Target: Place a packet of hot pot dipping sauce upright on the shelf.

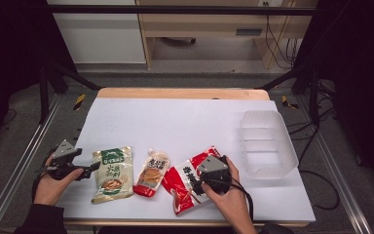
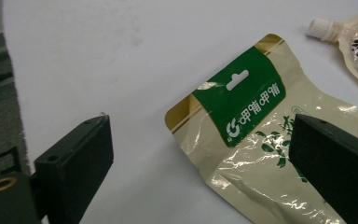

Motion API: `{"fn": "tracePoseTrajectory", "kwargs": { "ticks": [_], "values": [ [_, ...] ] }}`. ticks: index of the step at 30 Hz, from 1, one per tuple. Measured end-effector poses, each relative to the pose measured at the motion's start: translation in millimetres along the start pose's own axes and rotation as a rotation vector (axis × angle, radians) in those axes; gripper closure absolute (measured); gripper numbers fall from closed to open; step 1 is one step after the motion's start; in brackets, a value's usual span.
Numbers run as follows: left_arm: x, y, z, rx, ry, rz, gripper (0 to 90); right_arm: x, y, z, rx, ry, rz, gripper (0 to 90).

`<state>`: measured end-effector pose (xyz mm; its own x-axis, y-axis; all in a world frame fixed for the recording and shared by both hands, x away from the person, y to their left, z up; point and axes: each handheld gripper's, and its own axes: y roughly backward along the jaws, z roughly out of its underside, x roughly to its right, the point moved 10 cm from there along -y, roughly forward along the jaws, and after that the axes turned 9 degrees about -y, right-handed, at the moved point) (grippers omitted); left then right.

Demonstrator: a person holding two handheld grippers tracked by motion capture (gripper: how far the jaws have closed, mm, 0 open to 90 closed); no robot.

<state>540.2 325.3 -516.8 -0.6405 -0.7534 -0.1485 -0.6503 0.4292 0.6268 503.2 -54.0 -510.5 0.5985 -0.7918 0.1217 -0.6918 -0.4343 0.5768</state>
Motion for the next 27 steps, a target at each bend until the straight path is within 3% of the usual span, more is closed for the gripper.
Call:
{"fn": "tracePoseTrajectory", "kwargs": {
  "ticks": [3,5,8,13,21,27],
  "values": [
    [3.7,-8.4,-1.0,-0.015,-0.002,0.035,10.1,-0.7,-0.9,0.6,-0.004,0.000,0.000,11.1],
    [3.4,-15.6,-2.6,-0.044,-0.037,0.034,11.8,-0.9,-1.5,1.6,-0.010,-0.006,0.000,11.0],
    [5.0,-26.0,-2.7,-0.062,-0.020,0.061,13.1,-1.6,-1.9,2.3,-0.011,-0.008,-0.003,10.9],
    [10.2,-31.6,2.9,-0.100,-0.050,0.087,15.8,-3.7,-3.2,2.5,-0.019,-0.002,-0.010,10.9],
    [12.7,-24.5,1.9,-0.086,-0.066,0.091,25.4,-4.2,-3.8,2.2,-0.022,-0.002,-0.013,10.6],
    [20.5,-10.3,-0.9,-0.051,-0.076,0.121,29.6,-3.0,-3.3,2.5,-0.027,-0.003,-0.017,10.4]
  ]
}}
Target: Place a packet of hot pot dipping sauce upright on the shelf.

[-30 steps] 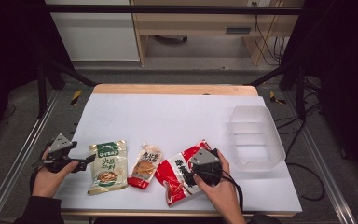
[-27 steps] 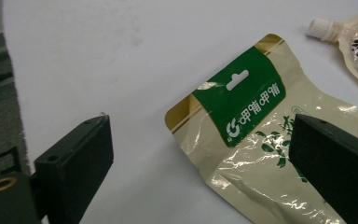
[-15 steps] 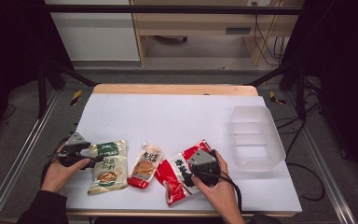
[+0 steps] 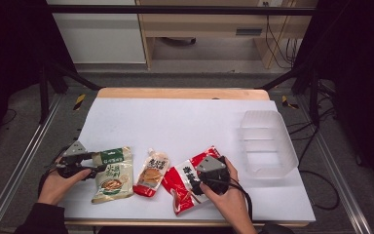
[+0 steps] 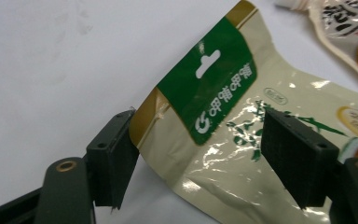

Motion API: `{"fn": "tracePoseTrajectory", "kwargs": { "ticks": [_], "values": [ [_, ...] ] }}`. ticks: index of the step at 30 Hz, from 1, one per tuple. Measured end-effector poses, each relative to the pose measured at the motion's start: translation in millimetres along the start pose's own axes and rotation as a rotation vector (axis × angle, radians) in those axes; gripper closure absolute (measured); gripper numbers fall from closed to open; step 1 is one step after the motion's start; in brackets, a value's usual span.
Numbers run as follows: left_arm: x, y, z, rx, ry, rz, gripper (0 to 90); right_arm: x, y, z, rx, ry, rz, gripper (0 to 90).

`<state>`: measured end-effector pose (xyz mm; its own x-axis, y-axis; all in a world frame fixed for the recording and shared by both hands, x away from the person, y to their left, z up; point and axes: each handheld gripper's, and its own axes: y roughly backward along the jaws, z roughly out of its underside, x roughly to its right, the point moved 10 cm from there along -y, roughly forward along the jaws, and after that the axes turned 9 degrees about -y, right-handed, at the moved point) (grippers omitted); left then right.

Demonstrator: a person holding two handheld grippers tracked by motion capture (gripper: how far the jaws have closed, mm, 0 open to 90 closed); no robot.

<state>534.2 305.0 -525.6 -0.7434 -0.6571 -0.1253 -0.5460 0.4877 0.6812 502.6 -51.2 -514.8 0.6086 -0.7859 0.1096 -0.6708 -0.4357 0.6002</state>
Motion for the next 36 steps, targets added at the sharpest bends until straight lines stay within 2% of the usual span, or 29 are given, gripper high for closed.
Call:
{"fn": "tracePoseTrajectory", "kwargs": {
  "ticks": [6,10,14,17,19,24,26,27,31,34,36],
  "values": [
    [10.7,9.2,2.1,0.000,-0.028,0.039,35.1,2.0,0.7,-0.1,0.000,0.003,0.004,10.1],
    [14.4,10.6,8.6,-0.020,-0.047,0.072,40.9,1.6,-0.6,0.9,-0.008,0.007,0.002,9.9],
    [14.0,8.2,10.3,-0.031,-0.057,0.072,45.3,0.9,-1.0,1.3,-0.013,0.012,0.002,9.8],
    [10.0,3.1,11.1,-0.042,-0.071,0.053,48.0,-0.1,-1.5,2.1,-0.019,0.012,0.002,9.7],
    [8.3,2.1,9.8,-0.040,-0.080,0.050,53.5,-0.2,-1.9,2.0,-0.020,0.016,0.002,9.7],
    [1.5,0.4,10.6,-0.048,-0.064,0.032,70.0,-0.1,-2.0,1.8,-0.020,0.014,0.001,9.5],
    [-0.4,0.8,10.3,-0.041,-0.050,0.029,76.9,0.1,-1.9,1.9,-0.021,0.014,0.002,9.5],
    [-5.2,2.0,10.0,-0.033,-0.030,0.022,81.7,0.5,-2.2,2.0,-0.021,0.013,0.004,9.5],
    [-7.6,6.5,7.4,-0.031,-0.023,0.014,88.5,1.1,-1.7,2.2,-0.022,0.013,0.008,9.5],
    [-8.9,13.4,5.2,-0.022,-0.019,0.017,89.4,2.2,-1.1,2.1,-0.020,0.009,0.010,9.5],
    [-12.4,23.3,2.7,-0.001,0.010,0.016,89.7,3.3,-1.2,2.3,-0.020,0.006,0.012,9.4]
  ]
}}
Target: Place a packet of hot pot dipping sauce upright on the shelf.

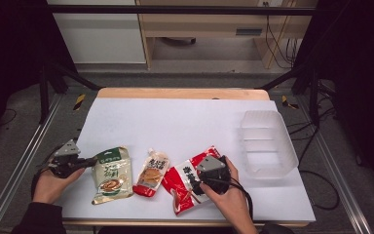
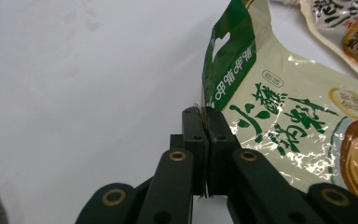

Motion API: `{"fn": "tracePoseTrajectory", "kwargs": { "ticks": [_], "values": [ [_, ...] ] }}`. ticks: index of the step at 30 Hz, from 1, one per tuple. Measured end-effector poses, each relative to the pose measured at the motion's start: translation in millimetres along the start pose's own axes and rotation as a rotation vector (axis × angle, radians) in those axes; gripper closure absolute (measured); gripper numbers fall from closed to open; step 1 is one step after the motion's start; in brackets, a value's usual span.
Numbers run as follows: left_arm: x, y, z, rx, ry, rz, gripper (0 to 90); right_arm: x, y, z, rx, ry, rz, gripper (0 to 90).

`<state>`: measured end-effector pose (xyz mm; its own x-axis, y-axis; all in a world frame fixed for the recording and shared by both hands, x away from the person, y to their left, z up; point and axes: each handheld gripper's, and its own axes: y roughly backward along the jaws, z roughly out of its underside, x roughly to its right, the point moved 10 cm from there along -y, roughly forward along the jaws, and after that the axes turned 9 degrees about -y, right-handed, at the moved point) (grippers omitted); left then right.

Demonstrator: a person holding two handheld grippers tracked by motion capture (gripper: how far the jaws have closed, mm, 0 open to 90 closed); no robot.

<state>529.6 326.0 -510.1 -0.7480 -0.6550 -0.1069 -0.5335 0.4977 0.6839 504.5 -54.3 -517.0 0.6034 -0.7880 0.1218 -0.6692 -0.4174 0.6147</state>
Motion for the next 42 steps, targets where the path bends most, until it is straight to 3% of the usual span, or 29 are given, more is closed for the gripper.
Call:
{"fn": "tracePoseTrajectory", "kwargs": {
  "ticks": [6,12,18,21,22,24,31,38,42],
  "values": [
    [5.5,28.6,-16.7,0.059,-0.003,0.014,90.0,1.6,-0.1,0.6,-0.004,-0.008,0.005,9.5],
    [14.2,57.1,-32.4,0.122,0.003,0.064,90.0,2.2,0.1,1.1,-0.006,-0.007,0.002,9.3],
    [17.0,82.6,-41.3,0.165,-0.010,0.071,90.0,2.8,-1.1,1.3,-0.008,-0.009,-0.002,9.1],
    [21.0,96.0,-48.8,0.187,-0.029,0.073,90.0,2.3,-1.5,1.8,-0.013,-0.008,-0.002,9.0],
    [24.0,101.9,-52.5,0.171,-0.063,0.060,90.0,1.7,-1.8,1.8,-0.011,-0.007,-0.004,9.1],
    [27.1,103.7,-56.6,0.166,-0.081,0.055,90.0,1.7,-1.6,2.0,-0.012,-0.003,-0.003,9.1],
    [24.7,101.0,-69.2,0.178,-0.063,-0.023,90.0,1.7,-0.2,0.2,-0.007,0.033,-0.013,12.4],
    [36.6,94.0,-83.2,0.206,-0.085,-0.008,90.0,-0.4,4.9,-2.2,-0.001,0.044,-0.012,11.7],
    [57.8,86.0,-102.2,0.187,-0.153,0.009,90.0,-3.8,9.9,-8.2,0.004,0.036,-0.033,10.5]
  ]
}}
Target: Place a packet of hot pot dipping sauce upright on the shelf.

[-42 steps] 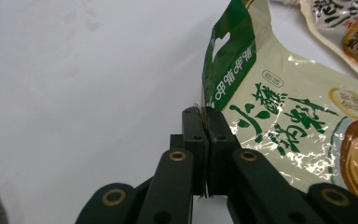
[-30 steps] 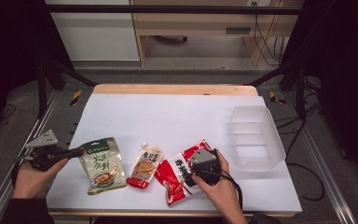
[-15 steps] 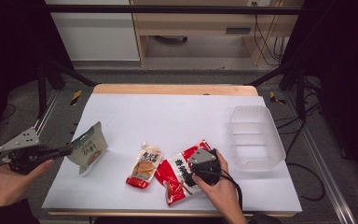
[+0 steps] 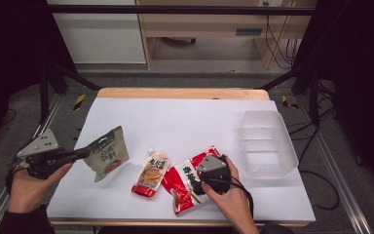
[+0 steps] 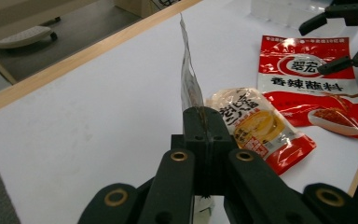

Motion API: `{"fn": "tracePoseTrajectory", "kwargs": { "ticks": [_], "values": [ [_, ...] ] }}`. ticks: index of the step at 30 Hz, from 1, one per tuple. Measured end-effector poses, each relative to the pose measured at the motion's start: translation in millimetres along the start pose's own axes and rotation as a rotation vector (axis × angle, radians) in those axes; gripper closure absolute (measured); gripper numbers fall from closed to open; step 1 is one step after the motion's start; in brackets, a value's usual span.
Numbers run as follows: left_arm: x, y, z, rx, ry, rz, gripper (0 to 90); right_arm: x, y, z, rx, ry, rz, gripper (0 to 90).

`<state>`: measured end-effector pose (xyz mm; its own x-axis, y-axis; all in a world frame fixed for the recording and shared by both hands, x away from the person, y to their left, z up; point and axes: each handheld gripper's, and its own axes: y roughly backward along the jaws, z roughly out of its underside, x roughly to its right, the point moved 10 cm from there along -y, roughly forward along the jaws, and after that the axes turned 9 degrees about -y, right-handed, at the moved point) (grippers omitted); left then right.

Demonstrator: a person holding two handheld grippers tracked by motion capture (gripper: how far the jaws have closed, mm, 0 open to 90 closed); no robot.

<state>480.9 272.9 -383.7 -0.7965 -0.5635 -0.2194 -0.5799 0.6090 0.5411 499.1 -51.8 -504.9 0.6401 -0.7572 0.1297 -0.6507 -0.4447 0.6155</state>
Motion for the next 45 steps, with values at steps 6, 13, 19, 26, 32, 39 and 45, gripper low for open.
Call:
{"fn": "tracePoseTrajectory", "kwargs": {
  "ticks": [6,13,19,26,32,39,45],
  "values": [
    [12.1,-9.5,-24.7,-0.001,-0.064,0.027,90.0,2.6,13.0,-23.9,0.017,0.060,0.001,15.3],
    [21.5,-23.4,-47.1,0.021,-0.108,0.072,90.0,9.0,20.9,-39.3,-0.038,0.098,-0.019,14.9],
    [25.6,-35.0,-64.7,0.037,-0.138,0.087,90.0,7.8,24.9,-49.9,-0.082,0.119,-0.081,13.3],
    [35.0,-44.6,-70.1,0.030,-0.166,0.100,90.0,7.7,28.4,-65.2,-0.150,0.181,-0.094,8.6],
    [46.0,-47.5,-68.8,0.026,-0.180,0.119,90.0,-0.4,35.7,-85.4,-0.147,0.269,-0.093,16.6],
    [55.8,-49.8,-70.3,0.023,-0.201,0.138,90.0,-1.9,48.9,-113.9,-0.121,0.332,-0.105,24.7],
    [63.3,-49.0,-74.6,0.042,-0.207,0.158,90.0,-2.9,57.2,-133.5,-0.137,0.380,-0.126,30.0]
  ]
}}
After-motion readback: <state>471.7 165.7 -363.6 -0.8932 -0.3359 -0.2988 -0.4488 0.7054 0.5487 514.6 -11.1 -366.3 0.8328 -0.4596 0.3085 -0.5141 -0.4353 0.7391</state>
